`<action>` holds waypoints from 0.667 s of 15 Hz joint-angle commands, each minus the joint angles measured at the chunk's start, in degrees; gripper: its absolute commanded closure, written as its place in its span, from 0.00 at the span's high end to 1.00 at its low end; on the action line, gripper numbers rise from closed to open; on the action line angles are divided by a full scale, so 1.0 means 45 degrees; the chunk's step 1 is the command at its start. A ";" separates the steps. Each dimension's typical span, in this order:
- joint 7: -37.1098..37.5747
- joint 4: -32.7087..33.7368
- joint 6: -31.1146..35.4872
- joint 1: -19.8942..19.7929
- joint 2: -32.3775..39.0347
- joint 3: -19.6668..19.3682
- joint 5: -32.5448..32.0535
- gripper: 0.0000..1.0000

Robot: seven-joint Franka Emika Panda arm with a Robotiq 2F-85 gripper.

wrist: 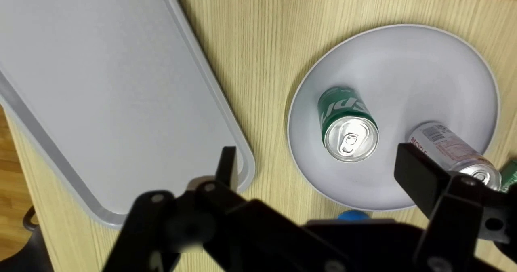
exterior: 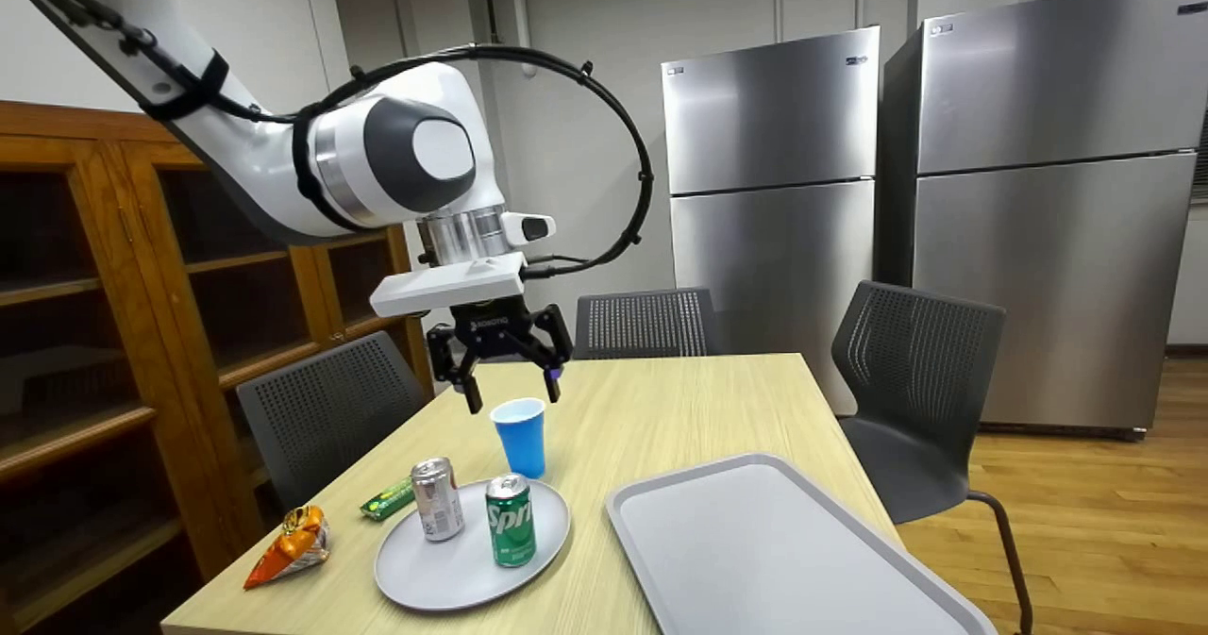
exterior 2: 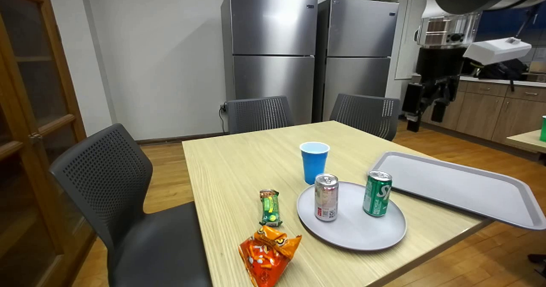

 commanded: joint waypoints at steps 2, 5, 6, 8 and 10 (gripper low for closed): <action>0.0472 -0.0505 -0.1420 0.0279 -0.1417 -0.0185 0.0530 1.00; 0.0218 -0.0236 -0.1177 0.0202 -0.0887 -0.0264 0.0342 1.00; 0.0220 -0.0281 -0.1263 0.0202 -0.0988 -0.0275 0.0369 1.00; 0.0222 -0.0342 -0.1332 0.0204 -0.1092 -0.0282 0.0396 1.00; 0.0222 -0.0357 -0.1338 0.0205 -0.1094 -0.0284 0.0399 1.00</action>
